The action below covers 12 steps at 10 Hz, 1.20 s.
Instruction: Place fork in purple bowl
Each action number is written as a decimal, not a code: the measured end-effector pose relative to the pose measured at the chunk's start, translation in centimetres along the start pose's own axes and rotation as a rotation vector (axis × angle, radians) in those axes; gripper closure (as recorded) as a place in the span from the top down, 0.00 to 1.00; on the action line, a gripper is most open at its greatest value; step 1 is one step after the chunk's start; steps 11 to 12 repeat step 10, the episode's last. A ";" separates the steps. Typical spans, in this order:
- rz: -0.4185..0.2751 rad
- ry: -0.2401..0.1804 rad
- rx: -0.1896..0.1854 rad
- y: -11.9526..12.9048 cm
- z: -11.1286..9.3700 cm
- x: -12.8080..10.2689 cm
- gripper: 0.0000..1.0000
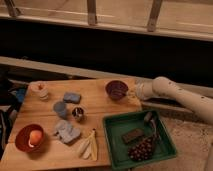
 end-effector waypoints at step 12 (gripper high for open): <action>-0.068 0.071 0.031 2.2 3.4 1.5 0.61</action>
